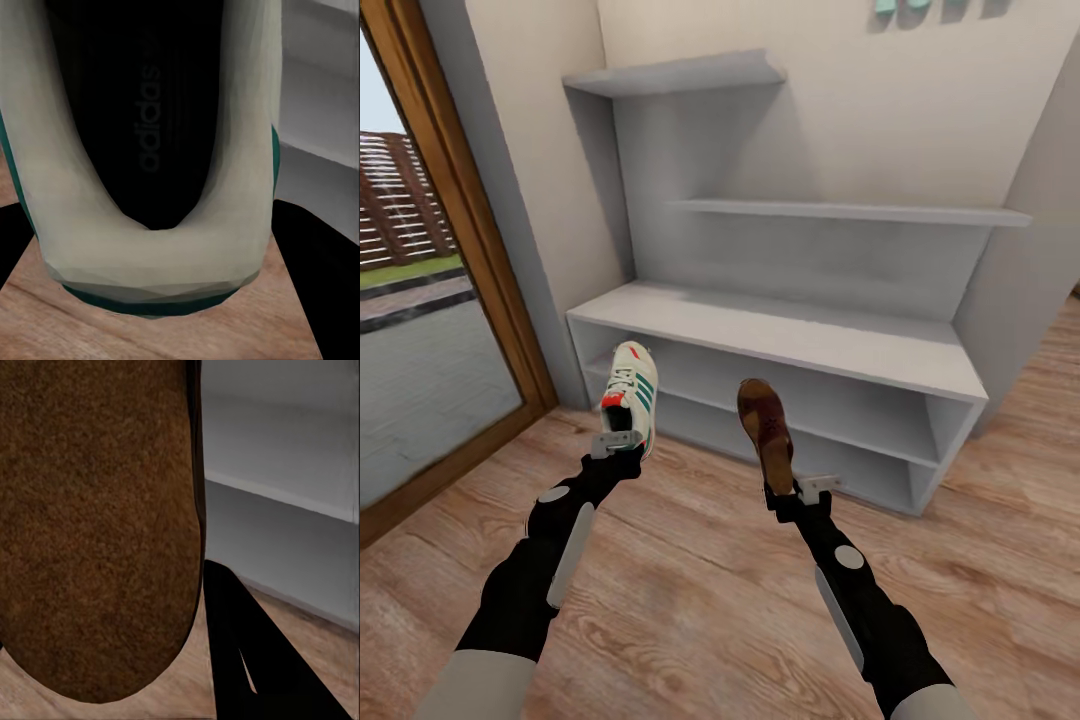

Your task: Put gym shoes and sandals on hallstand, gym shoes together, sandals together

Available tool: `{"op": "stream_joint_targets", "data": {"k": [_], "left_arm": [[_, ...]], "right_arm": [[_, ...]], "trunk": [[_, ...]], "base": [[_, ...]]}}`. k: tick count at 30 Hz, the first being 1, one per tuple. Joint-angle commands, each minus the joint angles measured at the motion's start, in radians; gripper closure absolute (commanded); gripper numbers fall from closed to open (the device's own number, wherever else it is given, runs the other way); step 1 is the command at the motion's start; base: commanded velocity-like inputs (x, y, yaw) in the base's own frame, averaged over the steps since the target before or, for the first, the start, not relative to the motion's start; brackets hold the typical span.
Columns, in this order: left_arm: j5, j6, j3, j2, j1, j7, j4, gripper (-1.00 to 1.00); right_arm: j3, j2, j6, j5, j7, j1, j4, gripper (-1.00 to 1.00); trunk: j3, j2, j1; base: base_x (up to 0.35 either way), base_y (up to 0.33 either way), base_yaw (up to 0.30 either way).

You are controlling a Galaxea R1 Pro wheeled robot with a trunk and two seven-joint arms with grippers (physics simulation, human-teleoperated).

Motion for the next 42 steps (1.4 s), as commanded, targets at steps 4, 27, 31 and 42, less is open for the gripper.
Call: {"op": "stream_joint_targets", "data": {"k": [4, 27, 31, 42], "left_arm": [[0.008, 0.006, 0.001, 0.0, 0.0, -0.001, -0.002, 1.0], [0.008, 0.006, 0.001, 0.0, 0.0, -0.001, -0.002, 1.0], [0.008, 0.006, 0.001, 0.0, 0.0, -0.001, -0.002, 1.0], [0.008, 0.006, 0.001, -0.001, 0.0, -0.001, -0.002, 1.0]], "right_arm": [[0.001, 0.0, 0.005, -0.004, -0.003, -0.001, -0.001, 1.0], [-0.001, 0.0, 0.005, -0.004, -0.003, -0.001, -0.001, 1.0], [-0.001, 0.0, 0.005, -0.004, -0.003, -0.001, -0.002, 1.0], [-0.001, 0.0, 0.005, -0.004, -0.003, -0.001, -0.01, 1.0]], "trunk": [[0.003, 0.0, 0.0], [0.022, 0.0, 0.0], [0.026, 0.0, 0.0], [0.035, 0.0, 0.0]], "base": [[0.0, 0.007, -0.275], [0.008, 0.141, -0.275], [0.0, 0.005, -0.275], [0.0, 0.0, -0.275]]}}
